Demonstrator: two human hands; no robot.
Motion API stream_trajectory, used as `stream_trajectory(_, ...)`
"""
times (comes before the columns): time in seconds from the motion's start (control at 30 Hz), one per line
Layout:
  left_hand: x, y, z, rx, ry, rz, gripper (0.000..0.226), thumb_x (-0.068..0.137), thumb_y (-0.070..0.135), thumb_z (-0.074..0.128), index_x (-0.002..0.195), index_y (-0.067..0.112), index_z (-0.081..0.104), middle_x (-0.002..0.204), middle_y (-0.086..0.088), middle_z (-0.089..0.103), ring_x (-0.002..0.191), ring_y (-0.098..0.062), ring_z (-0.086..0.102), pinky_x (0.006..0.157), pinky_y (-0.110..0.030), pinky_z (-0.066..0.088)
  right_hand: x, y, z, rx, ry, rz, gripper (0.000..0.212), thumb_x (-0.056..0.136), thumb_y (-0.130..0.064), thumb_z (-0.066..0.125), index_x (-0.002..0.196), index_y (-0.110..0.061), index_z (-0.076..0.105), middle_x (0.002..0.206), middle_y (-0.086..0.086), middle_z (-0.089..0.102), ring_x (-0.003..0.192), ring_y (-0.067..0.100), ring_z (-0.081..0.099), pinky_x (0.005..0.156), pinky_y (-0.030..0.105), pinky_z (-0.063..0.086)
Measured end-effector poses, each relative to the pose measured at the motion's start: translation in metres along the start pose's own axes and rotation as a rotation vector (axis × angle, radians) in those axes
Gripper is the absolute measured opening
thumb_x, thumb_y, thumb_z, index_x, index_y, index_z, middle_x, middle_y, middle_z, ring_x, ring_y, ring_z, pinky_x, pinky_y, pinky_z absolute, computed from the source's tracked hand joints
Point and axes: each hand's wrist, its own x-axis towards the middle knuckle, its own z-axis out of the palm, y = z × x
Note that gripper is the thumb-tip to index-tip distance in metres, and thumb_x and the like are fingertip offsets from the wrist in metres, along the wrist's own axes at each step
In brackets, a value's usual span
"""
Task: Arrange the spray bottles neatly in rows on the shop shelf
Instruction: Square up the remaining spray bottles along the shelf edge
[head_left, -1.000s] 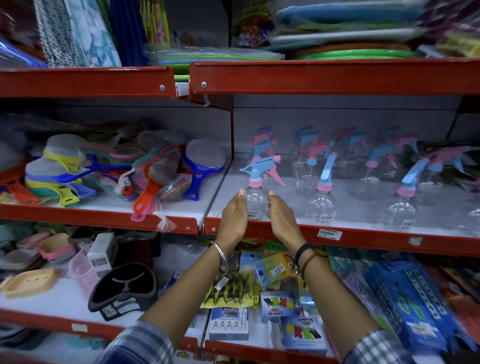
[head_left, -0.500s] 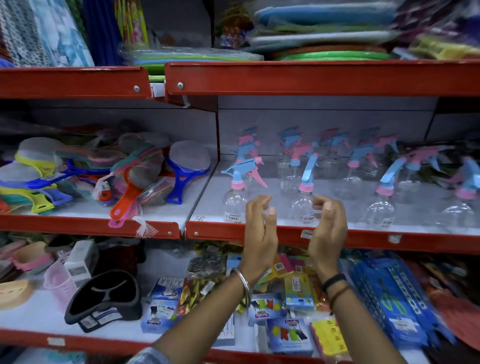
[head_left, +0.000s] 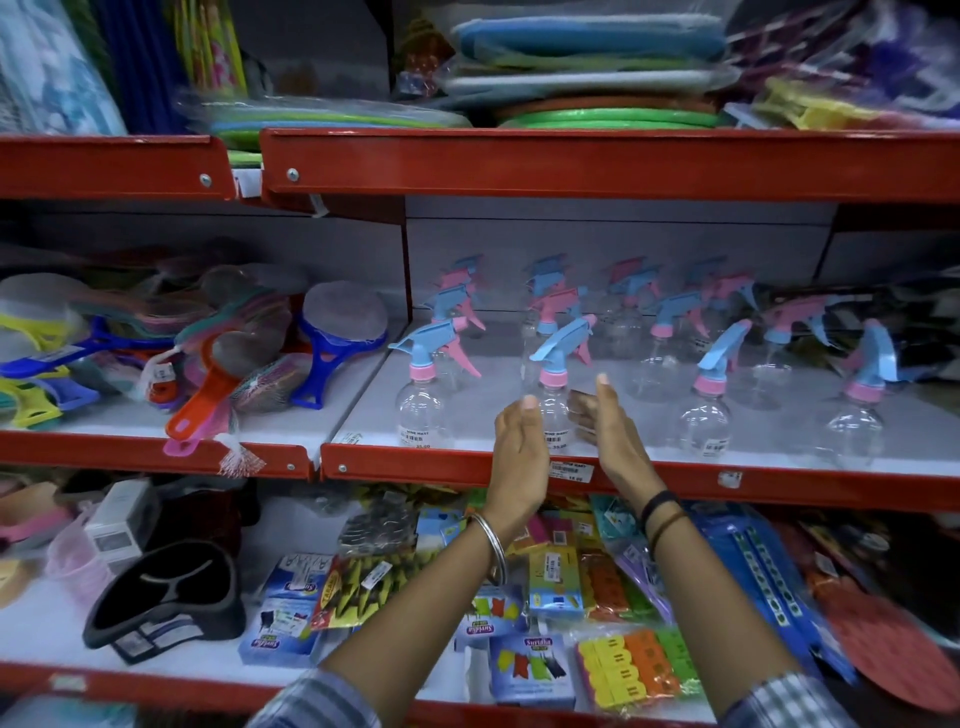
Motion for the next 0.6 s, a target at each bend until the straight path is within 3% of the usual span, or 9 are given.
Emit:
stream_trajectory(0.1,0.008,-0.001,-0.003,-0.003,-0.032,-0.096,0.065,0.091,0.058,0.013,0.139,0.021,0.035,0.148,0.0,0.036,0.136,-0.015,0.033,0.114,-0.031,0.021,-0.007,0.002,-0.002,-0.001,0.035,-0.017,0.075,0.089,-0.064,0.015,0.131,-0.014,0.052,0.137,0.01,0.054,0.121,0.022,0.053,0.108,0.047,0.037)
stream_trajectory(0.2,0.011,0.003,-0.005,0.004,-0.052,-0.13,0.071,0.088,0.061,0.01,0.142,0.02,0.032,0.151,-0.003,0.034,0.137,-0.018,0.033,0.116,-0.038,0.022,-0.011,0.005,-0.003,-0.025,0.074,-0.031,0.073,0.091,-0.062,0.014,0.131,-0.014,0.051,0.137,0.011,0.054,0.121,0.026,0.053,0.107,0.047,0.038)
stream_trajectory(0.4,0.013,0.004,-0.005,-0.026,-0.073,-0.149,0.074,0.087,0.063,0.009,0.143,0.019,0.031,0.152,-0.003,0.032,0.139,-0.019,0.031,0.115,-0.035,0.02,-0.02,0.01,0.001,-0.05,0.123,-0.08,0.069,0.093,-0.056,0.017,0.118,-0.005,0.057,0.119,0.016,0.063,0.105,0.028,0.06,0.09,0.039,0.042)
stream_trajectory(0.6,0.014,0.004,-0.002,-0.018,-0.075,-0.151,0.069,0.091,0.058,0.009,0.143,0.019,0.031,0.152,-0.003,0.031,0.139,-0.019,0.03,0.112,-0.031,0.019,-0.021,0.01,0.004,-0.092,0.151,-0.116,0.073,0.094,-0.056,0.018,0.113,0.006,0.053,0.119,0.025,0.061,0.108,0.035,0.059,0.094,0.048,0.043)
